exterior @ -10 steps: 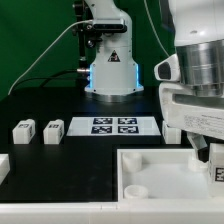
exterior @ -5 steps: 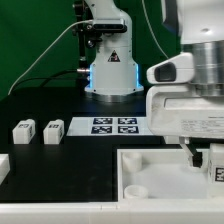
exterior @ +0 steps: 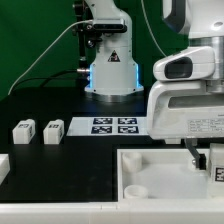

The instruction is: Assemble one leg

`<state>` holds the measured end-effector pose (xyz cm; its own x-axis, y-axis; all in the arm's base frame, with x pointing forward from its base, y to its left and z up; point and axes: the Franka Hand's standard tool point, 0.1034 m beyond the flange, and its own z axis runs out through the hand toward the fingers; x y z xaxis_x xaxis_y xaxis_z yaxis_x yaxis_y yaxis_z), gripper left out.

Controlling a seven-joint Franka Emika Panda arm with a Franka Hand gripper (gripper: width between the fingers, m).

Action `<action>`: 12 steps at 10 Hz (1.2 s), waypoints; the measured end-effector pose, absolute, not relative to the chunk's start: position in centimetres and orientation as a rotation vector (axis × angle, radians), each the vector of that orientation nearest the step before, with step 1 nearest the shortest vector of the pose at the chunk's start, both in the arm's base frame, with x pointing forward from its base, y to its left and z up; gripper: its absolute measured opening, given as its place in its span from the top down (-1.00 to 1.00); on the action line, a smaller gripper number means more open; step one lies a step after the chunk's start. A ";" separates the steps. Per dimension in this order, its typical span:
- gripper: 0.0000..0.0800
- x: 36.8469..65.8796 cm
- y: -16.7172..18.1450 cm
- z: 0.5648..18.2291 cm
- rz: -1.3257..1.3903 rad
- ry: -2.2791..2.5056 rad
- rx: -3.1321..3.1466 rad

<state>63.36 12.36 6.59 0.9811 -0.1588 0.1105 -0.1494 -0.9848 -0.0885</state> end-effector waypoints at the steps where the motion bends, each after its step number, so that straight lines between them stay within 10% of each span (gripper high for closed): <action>1: -0.02 63.4 12.0 6.6 -0.180 0.243 -3.050; 2: 0.27 63.4 12.0 6.5 -0.179 0.244 -3.050; 12: 0.22 62.9 9.0 6.5 -0.118 1.166 -2.850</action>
Offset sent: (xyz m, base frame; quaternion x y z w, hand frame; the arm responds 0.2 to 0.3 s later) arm 0.0000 0.0000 0.0000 0.0000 0.0000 0.0899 0.9960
